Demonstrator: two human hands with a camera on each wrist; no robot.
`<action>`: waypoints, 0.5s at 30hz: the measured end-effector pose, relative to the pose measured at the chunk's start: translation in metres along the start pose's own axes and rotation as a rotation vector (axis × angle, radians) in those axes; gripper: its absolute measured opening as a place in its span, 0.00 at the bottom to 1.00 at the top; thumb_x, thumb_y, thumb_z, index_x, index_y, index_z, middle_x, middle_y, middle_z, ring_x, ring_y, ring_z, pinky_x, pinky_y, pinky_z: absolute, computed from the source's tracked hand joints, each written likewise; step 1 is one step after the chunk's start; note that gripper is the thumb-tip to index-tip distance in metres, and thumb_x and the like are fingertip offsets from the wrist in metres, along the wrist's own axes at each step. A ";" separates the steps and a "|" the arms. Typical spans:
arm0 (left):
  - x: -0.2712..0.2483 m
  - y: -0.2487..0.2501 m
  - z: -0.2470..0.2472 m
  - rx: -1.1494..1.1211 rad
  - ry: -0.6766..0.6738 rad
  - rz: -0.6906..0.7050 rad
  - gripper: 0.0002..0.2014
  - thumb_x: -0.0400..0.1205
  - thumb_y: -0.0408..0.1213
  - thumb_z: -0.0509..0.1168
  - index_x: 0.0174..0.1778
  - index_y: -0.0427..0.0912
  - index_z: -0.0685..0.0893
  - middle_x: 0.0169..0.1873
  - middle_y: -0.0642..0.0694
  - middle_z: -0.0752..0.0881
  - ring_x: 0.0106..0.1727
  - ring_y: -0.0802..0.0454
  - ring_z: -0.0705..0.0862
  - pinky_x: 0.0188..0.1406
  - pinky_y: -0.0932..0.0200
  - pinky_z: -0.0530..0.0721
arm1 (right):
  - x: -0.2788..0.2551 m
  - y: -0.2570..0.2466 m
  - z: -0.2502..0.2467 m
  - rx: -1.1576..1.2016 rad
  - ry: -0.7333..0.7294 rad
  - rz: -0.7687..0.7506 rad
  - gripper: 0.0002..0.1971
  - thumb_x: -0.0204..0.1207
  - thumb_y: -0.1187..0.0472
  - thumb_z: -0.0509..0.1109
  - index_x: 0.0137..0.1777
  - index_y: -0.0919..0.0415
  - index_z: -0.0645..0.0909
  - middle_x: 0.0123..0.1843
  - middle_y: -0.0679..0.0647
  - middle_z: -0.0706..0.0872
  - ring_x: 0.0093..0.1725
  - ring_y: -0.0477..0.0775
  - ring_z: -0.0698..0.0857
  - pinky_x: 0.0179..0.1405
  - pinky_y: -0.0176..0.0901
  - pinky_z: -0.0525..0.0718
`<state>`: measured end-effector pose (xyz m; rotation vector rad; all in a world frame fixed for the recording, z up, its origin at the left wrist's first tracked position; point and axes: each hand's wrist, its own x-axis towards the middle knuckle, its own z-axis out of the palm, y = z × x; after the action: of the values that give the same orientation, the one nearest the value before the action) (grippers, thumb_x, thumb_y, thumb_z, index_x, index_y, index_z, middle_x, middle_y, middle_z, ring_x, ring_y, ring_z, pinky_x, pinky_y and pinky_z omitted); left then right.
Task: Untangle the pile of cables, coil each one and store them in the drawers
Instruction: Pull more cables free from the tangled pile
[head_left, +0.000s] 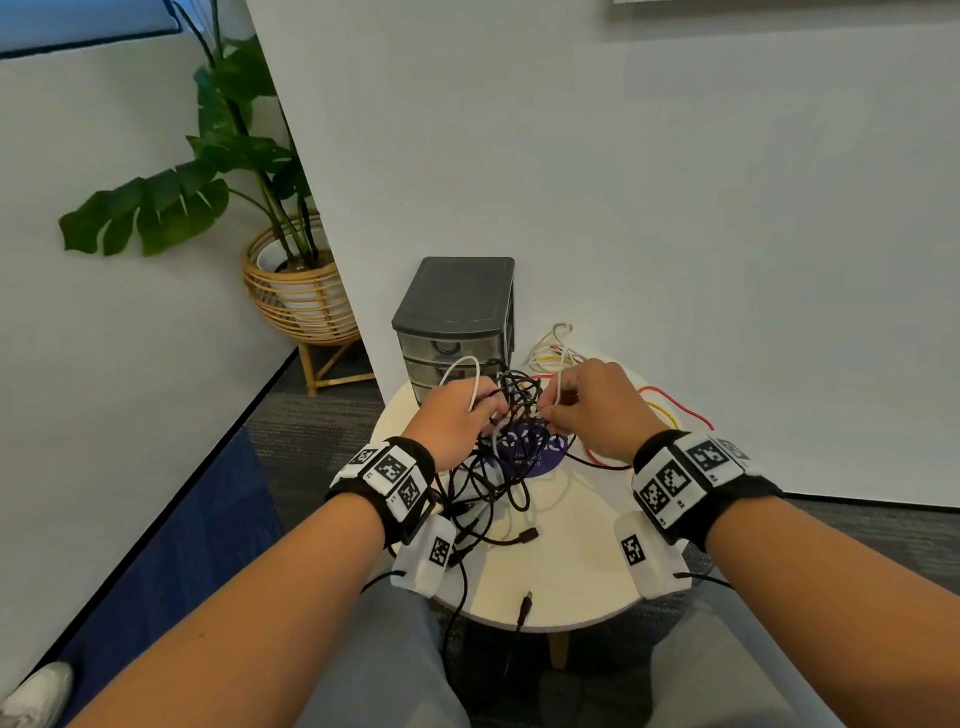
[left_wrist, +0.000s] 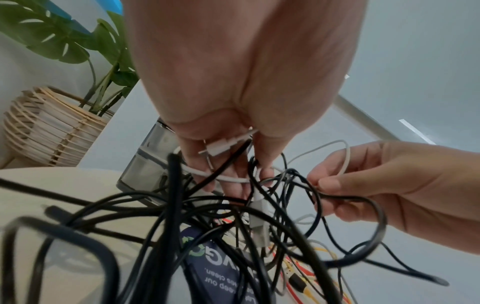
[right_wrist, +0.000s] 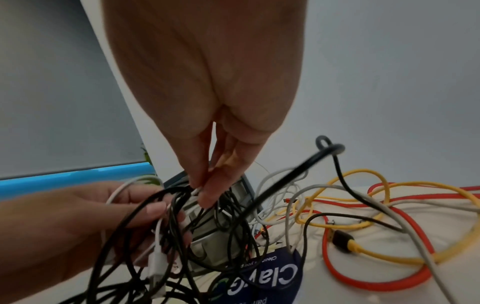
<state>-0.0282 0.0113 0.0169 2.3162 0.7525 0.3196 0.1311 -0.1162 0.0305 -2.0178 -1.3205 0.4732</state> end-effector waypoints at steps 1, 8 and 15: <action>0.001 0.002 -0.001 -0.025 0.018 -0.019 0.12 0.91 0.37 0.58 0.51 0.40 0.87 0.43 0.51 0.86 0.43 0.60 0.83 0.37 0.76 0.75 | 0.000 0.000 0.002 -0.033 -0.007 0.001 0.07 0.78 0.68 0.75 0.39 0.58 0.89 0.33 0.50 0.90 0.36 0.49 0.91 0.49 0.50 0.91; 0.001 0.004 0.000 0.038 -0.086 -0.054 0.06 0.86 0.40 0.69 0.51 0.40 0.86 0.42 0.47 0.86 0.44 0.51 0.82 0.42 0.56 0.77 | 0.003 -0.005 0.011 0.639 0.132 0.296 0.03 0.81 0.75 0.71 0.46 0.70 0.84 0.41 0.67 0.91 0.41 0.60 0.94 0.49 0.51 0.92; -0.001 -0.002 0.005 0.095 0.011 -0.118 0.04 0.82 0.36 0.72 0.46 0.39 0.87 0.39 0.46 0.86 0.41 0.51 0.83 0.37 0.59 0.76 | 0.007 -0.008 0.009 0.764 0.161 0.381 0.03 0.80 0.76 0.71 0.45 0.71 0.84 0.40 0.67 0.91 0.42 0.63 0.94 0.55 0.57 0.92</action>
<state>-0.0282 0.0094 0.0122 2.3482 0.9238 0.2486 0.1236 -0.1046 0.0301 -1.5908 -0.5182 0.8209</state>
